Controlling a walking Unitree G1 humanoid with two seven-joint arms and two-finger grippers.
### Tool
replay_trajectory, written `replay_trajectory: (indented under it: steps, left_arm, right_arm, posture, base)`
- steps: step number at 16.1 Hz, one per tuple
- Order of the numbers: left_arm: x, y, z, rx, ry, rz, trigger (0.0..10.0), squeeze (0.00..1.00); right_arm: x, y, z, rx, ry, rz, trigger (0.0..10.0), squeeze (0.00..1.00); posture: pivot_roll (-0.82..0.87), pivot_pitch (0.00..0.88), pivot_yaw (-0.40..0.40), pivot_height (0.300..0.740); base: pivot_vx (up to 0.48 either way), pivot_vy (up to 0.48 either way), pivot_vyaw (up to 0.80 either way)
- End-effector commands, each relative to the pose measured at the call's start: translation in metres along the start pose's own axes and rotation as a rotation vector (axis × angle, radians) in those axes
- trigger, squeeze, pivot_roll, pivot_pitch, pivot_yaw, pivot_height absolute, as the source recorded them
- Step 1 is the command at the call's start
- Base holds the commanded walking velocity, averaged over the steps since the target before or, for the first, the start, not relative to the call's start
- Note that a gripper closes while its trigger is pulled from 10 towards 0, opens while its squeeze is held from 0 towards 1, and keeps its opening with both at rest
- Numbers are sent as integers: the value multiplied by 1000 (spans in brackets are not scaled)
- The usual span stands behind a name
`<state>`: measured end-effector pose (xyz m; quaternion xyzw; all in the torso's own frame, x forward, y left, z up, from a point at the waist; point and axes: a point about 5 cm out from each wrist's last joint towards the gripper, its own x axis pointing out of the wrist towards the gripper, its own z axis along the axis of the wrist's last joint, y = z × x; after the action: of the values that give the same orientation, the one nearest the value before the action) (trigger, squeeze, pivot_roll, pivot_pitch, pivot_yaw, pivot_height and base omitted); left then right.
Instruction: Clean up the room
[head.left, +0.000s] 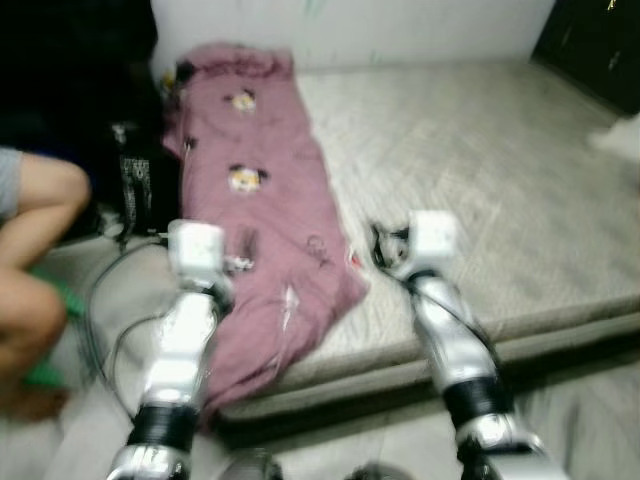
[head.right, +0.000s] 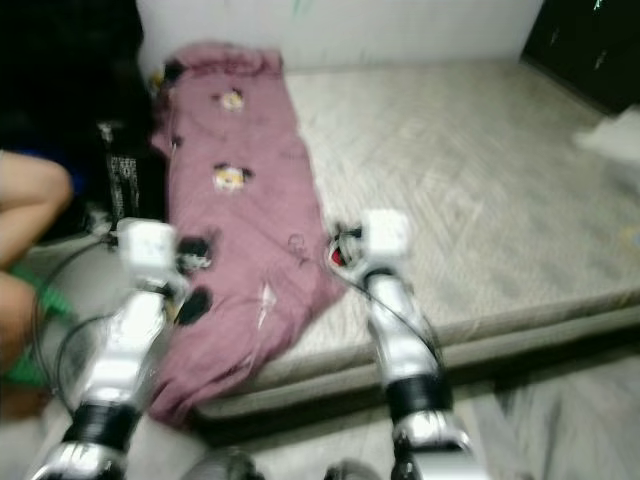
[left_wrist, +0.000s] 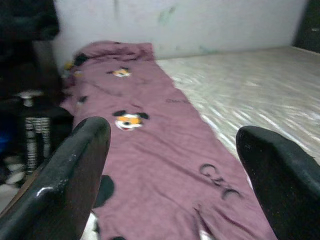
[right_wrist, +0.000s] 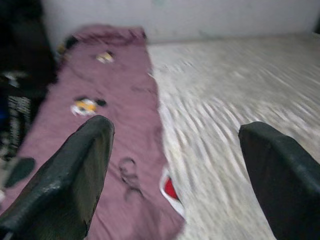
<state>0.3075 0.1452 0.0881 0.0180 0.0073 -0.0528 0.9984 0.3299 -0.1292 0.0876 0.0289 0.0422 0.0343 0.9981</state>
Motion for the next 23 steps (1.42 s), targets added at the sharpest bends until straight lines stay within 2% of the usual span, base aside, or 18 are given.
replay_trajectory:
  steps: [1, 7, 8, 10, 11, 13, 14, 17, 20, 23]
  left_arm:
    - [2, 9, 4, 19, -10, 18, 10000, 0]
    - [3, 11, 9, 21, -38, 36, 10000, 0]
    - [4, 14, 12, 45, -46, 80, 10000, 0]
    - [2, 16, 15, 35, -46, 76, 10000, 0]
    - [0, 17, 16, 23, -47, 62, 10000, 0]
    - [-1, 16, 17, 30, -48, 46, 10000, 0]
    - [-3, 16, 12, 51, -27, 38, 10000, 0]
    - [-21, 23, 0, 55, 15, 86, 10000, 0]
    - [-24, 24, -3, 69, 25, 81, 10000, 0]
    - [-35, 21, -10, 59, 60, 65, 10000, 0]
  right_arm:
    - [2, 6, 3, 6, -8, 14, 10000, 0]
    - [3, 6, 5, 10, -13, 19, 10000, 0]
    - [3, 6, 5, 5, -16, 25, 10000, 0]
    - [0, 6, 6, -16, -29, 19, 10000, 0]
    - [-2, 6, 10, -15, -63, 28, 10000, 0]
    - [-2, 6, 9, -16, -59, 25, 10000, 0]
    - [-1, 6, 6, 22, -46, 21, 10000, 0]
    - [-10, 7, -3, 16, -26, 13, 10000, 0]
    - [-16, 7, -4, 47, -33, 10, 10000, 0]
    - [-28, 5, -9, 53, -25, 6, 10000, 0]
  posture:
    - [39, 0, -18, 740]
    - [39, 0, -20, 740]
    - [31, 0, -15, 740]
    - [26, 0, -8, 740]
    - [25, 0, -6, 740]
    - [37, 0, -16, 740]
    - [51, 0, -21, 740]
    - [59, 0, -16, 740]
    - [43, 0, -1, 740]
    - [36, 31, -8, 740]
  base:
    - [0, 0, 0]
    - [0, 0, 0]
    - [0, 0, 0]
    - [0, 0, 0]
    - [0, 0, 587]
    - [0, 0, 788]
    - [0, 0, 619]
    - [0, 0, 0]
    - [0, 0, 0]
    - [0, 0, 0]
